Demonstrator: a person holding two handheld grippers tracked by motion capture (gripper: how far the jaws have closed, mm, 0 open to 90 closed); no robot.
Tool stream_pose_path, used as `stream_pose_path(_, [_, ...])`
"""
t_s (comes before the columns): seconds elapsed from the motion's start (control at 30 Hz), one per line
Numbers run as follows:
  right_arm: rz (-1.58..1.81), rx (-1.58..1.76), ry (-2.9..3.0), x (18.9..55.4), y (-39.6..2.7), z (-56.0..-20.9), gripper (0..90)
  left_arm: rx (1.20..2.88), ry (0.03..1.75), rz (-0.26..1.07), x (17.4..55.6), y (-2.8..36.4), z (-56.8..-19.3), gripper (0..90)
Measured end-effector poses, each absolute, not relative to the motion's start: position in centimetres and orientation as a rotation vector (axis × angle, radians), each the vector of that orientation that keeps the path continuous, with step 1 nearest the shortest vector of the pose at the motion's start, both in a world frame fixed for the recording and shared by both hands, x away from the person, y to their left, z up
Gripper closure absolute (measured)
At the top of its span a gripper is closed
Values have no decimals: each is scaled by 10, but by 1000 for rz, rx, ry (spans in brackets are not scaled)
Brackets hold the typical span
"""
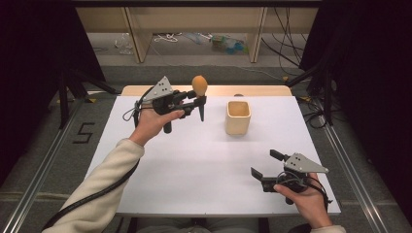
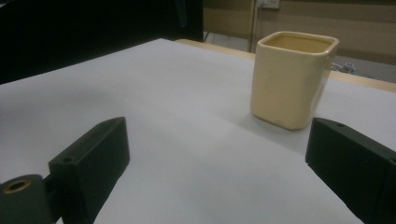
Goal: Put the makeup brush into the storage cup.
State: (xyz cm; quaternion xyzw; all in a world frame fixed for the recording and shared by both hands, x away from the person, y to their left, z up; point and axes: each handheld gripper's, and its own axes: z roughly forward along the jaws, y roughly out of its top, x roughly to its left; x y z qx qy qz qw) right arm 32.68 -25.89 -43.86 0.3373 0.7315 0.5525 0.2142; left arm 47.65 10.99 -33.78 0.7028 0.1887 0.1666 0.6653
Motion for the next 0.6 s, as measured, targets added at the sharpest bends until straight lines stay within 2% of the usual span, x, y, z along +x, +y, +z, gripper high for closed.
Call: stream_pose_path(0.6, [1538, 937, 2024, 327, -259, -439, 72, 1572, 432, 369, 480, 102, -335, 623])
